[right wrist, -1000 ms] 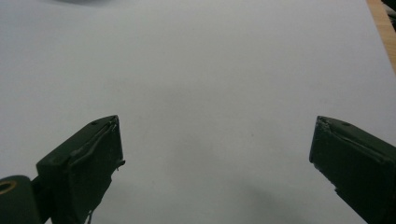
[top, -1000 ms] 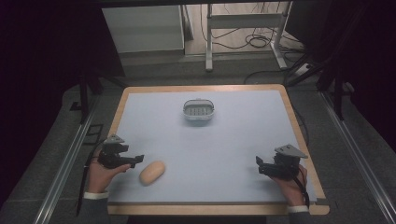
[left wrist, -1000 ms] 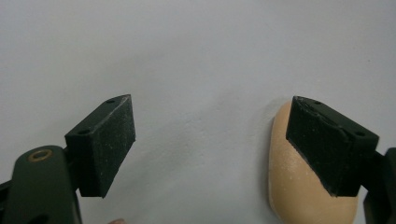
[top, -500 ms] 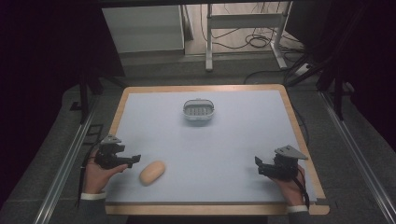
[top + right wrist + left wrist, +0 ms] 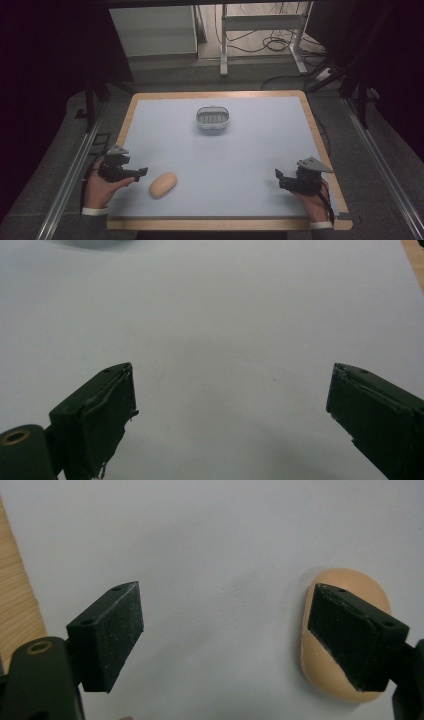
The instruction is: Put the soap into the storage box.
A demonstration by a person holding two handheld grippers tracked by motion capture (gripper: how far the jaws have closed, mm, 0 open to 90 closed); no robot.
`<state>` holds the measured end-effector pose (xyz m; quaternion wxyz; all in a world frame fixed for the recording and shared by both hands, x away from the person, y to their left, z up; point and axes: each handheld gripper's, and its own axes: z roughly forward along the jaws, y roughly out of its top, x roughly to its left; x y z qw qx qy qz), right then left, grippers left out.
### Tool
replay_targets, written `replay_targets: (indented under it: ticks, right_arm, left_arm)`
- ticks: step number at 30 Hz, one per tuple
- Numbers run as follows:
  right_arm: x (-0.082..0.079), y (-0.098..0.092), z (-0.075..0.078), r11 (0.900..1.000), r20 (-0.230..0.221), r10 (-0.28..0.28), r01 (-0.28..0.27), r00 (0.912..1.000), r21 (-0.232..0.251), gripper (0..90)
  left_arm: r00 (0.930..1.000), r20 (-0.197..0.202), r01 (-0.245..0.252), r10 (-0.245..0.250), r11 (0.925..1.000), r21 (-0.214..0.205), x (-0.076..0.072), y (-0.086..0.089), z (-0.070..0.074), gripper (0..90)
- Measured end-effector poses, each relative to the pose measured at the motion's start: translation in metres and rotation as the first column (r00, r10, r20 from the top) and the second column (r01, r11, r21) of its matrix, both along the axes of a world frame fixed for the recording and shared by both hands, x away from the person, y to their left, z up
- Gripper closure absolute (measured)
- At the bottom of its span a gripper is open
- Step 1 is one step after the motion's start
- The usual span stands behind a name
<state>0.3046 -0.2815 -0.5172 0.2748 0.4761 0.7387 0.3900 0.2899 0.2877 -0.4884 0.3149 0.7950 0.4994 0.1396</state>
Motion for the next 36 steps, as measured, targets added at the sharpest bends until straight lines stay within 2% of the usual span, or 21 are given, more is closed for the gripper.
replay_targets:
  ticks: [5, 11, 18, 23, 31, 36]
  right_arm:
    - [-0.002, -0.004, 0.004, 0.9994, 0.016, -0.026, 0.026, 0.9995, 0.025, 5.5]
    - [-0.003, -0.006, 0.003, 0.9995, 0.025, -0.029, 0.029, 0.9993, 0.016, 5.5]
    - [-0.005, -0.005, 0.002, 0.9996, 0.031, -0.027, 0.027, 0.9992, -0.010, 5.7]
    - [-0.006, -0.005, 0.003, 0.9995, 0.042, -0.029, 0.030, 0.9987, -0.012, 6.0]
    - [-0.006, -0.003, 0.001, 0.9994, 0.033, -0.028, 0.028, 0.9991, -0.020, 6.0]
    - [-0.005, -0.002, 0.000, 0.9994, 0.032, -0.022, 0.023, 0.9992, -0.026, 6.0]
  left_arm:
    - [0.9988, -0.028, 0.040, -0.040, 0.9992, -0.006, 0.000, 0.000, 0.008, 13.3]
    - [0.9964, -0.045, 0.071, -0.071, 0.9975, -0.002, 0.000, 0.001, 0.014, 13.7]
    - [0.9943, -0.061, 0.089, -0.088, 0.9959, 0.017, 0.001, -0.006, 0.016, 14.0]
    - [0.9910, -0.081, 0.110, -0.107, 0.9933, 0.035, 0.001, -0.013, 0.020, 15.3]
    - [0.9858, -0.100, 0.141, -0.135, 0.9888, 0.050, 0.001, -0.025, 0.022, 15.8]
    - [0.9859, -0.112, 0.133, -0.124, 0.9883, 0.074, 0.000, -0.028, 0.022, 15.9]
